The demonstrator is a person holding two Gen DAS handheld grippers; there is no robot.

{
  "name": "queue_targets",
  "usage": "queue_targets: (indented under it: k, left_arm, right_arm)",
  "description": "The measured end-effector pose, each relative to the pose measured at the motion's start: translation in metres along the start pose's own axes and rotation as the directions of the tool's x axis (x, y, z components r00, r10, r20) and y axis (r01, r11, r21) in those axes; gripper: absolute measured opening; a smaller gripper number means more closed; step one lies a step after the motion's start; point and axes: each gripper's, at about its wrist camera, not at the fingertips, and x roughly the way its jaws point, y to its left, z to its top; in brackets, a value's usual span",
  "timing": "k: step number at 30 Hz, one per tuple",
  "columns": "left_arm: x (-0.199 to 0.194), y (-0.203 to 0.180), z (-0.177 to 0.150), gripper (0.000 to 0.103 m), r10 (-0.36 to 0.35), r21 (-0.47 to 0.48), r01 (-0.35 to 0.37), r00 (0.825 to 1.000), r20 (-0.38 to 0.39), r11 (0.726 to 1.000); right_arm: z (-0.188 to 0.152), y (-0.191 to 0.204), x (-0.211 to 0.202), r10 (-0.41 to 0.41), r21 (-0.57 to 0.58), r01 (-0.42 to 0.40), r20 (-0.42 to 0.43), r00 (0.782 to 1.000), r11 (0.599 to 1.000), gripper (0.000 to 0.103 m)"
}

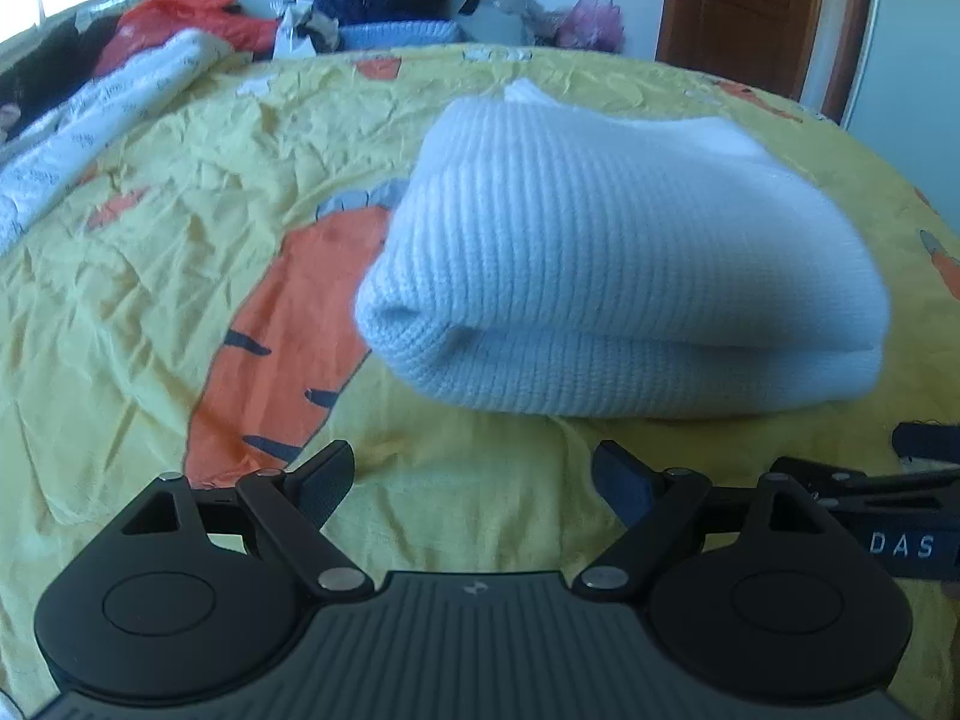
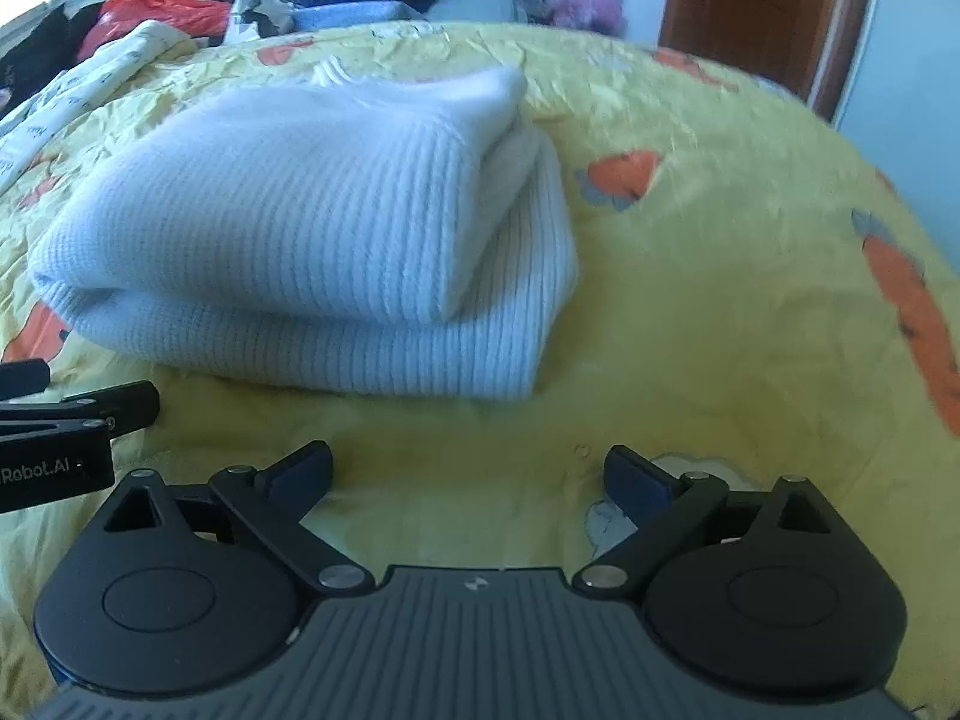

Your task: Fold small clothes

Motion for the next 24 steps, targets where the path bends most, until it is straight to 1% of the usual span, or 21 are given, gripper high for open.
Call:
queue_targets:
  k: [1,3,4,5,6,10,13,18,24]
  left_arm:
    - [0.003,0.001,0.0,0.087,-0.002,-0.004,0.002,1.0,-0.009,1.0]
    - [0.006,0.001,0.0,0.096,0.002,-0.009,-0.002,1.0,-0.013,1.0]
    - [0.008,0.002,0.0,0.098,0.003,-0.012,-0.003,1.0,-0.015,1.0]
    - [0.009,0.003,-0.001,0.102,0.005,-0.016,-0.005,1.0,-0.014,1.0]
    - [0.011,0.004,-0.001,0.103,0.007,-0.02,-0.008,1.0,-0.014,1.0]
    - [0.011,0.003,-0.005,0.103,0.015,-0.01,-0.015,1.0,0.012,1.0]
    - [0.011,0.001,-0.005,0.103,0.025,-0.005,-0.025,1.0,0.016,1.0]
    - [0.013,0.002,-0.001,0.103,0.017,-0.003,-0.017,1.0,-0.014,1.0]
    - [0.016,0.003,0.006,0.103,0.012,0.01,-0.011,0.998,-0.063,1.0]
  right_arm:
    - [-0.002,0.002,0.001,-0.005,-0.004,0.005,0.007,1.0,1.0,0.103]
    - [-0.004,0.006,0.002,-0.014,-0.016,0.014,0.022,1.0,1.0,0.103]
    - [-0.003,0.006,0.002,-0.013,-0.014,0.013,0.023,1.0,1.0,0.103]
    - [-0.003,0.005,0.003,-0.013,-0.011,0.014,0.025,1.0,1.0,0.103]
    - [-0.003,0.005,0.003,-0.014,-0.005,0.014,0.026,1.0,1.0,0.103]
    - [-0.004,0.005,0.002,-0.023,0.009,0.022,0.039,0.999,1.0,0.103]
    - [-0.005,0.004,0.002,-0.022,0.008,0.021,0.044,0.999,1.0,0.103]
    - [-0.005,0.004,0.001,-0.018,0.017,0.018,0.025,1.0,1.0,0.103]
    - [-0.006,0.005,0.001,-0.013,0.012,0.012,0.025,1.0,1.0,0.103]
